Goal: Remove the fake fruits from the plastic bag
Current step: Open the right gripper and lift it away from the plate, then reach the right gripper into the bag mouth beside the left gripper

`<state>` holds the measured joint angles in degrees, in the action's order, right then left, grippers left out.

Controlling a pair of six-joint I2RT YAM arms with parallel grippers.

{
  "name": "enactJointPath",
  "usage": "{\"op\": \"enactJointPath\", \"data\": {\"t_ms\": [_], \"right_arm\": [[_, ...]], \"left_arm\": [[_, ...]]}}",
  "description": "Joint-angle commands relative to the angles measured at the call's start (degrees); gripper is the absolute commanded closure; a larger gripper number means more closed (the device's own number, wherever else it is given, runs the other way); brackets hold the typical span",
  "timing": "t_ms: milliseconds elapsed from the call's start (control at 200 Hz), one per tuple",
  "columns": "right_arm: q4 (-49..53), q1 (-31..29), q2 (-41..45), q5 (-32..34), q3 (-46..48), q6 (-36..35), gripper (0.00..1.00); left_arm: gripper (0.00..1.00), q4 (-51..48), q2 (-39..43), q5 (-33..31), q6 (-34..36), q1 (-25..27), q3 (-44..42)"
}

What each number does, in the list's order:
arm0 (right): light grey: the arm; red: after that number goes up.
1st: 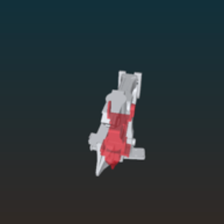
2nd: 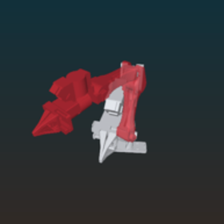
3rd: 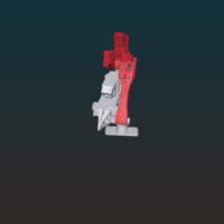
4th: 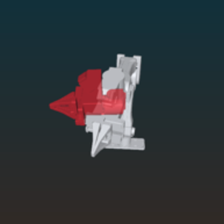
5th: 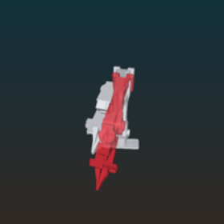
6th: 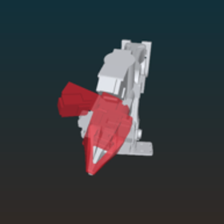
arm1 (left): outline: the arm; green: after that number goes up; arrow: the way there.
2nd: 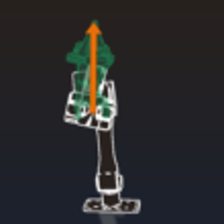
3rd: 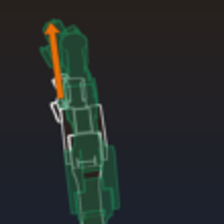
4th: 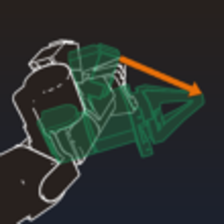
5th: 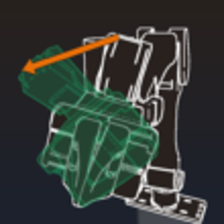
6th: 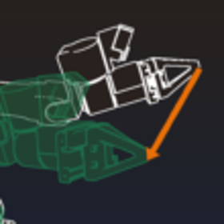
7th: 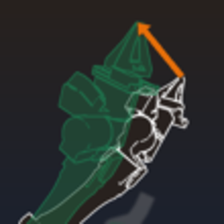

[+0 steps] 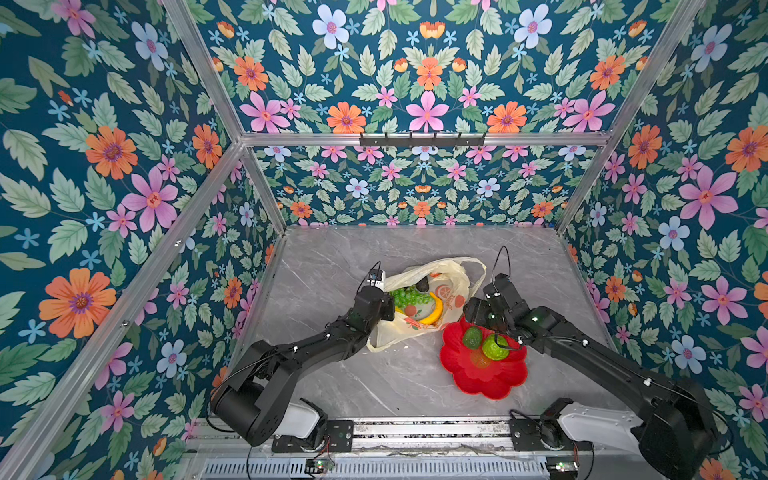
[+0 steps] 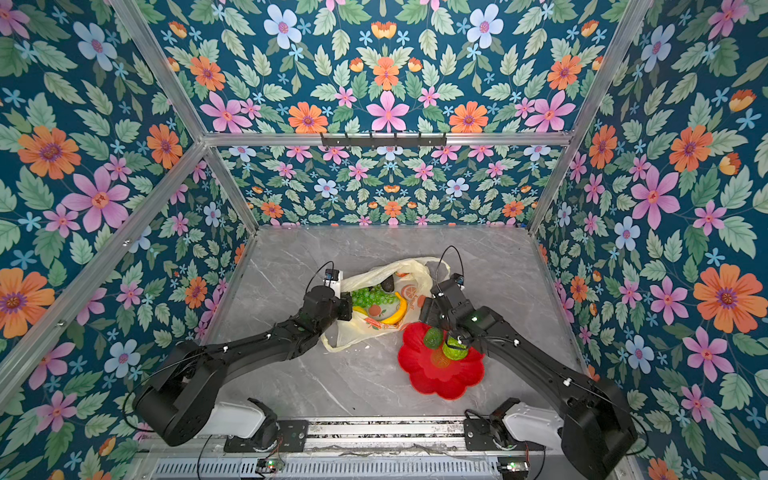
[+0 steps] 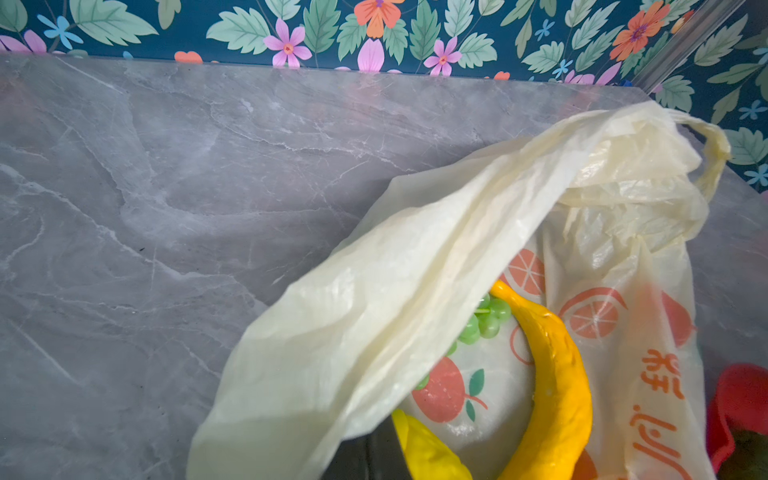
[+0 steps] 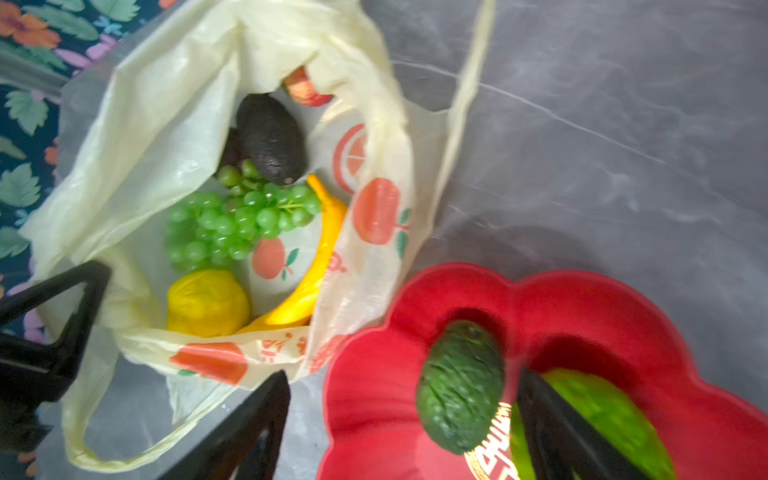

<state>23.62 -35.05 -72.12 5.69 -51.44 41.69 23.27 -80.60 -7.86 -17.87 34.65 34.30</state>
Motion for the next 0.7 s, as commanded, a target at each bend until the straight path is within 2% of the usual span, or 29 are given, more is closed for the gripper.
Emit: {"op": "enactJointPath", "data": {"t_ms": [0, 100, 230, 410, 500, 695], "right_arm": [[-3.6, -1.3, -6.2, -3.6, -5.7, -8.0, 0.13], [-4.9, -1.7, -13.5, -6.4, -10.7, -11.7, 0.15], [-6.6, -1.7, -21.5, -9.6, -15.8, -13.0, 0.16], [-5.0, -1.7, -31.4, -8.9, -23.7, -13.5, 0.21], [-3.7, -0.8, -35.2, -7.5, -27.2, -13.7, 0.27], [-2.4, 1.5, -42.7, -8.8, -33.7, -15.1, 0.45]], "left_arm": [[1.0, 1.8, 0.4, -1.7, 0.6, 0.0, -0.2], [1.0, 1.8, 0.4, -1.4, 0.4, 0.0, -0.1], [1.0, 1.7, 0.9, -1.8, 0.4, -0.1, -0.3], [1.0, 1.1, 0.8, -2.5, 0.5, 0.0, -0.1], [1.0, 0.0, 0.5, -2.5, 0.4, 0.0, 0.7], [1.0, -2.3, -0.1, -3.4, 0.4, 0.0, 1.9]]}}
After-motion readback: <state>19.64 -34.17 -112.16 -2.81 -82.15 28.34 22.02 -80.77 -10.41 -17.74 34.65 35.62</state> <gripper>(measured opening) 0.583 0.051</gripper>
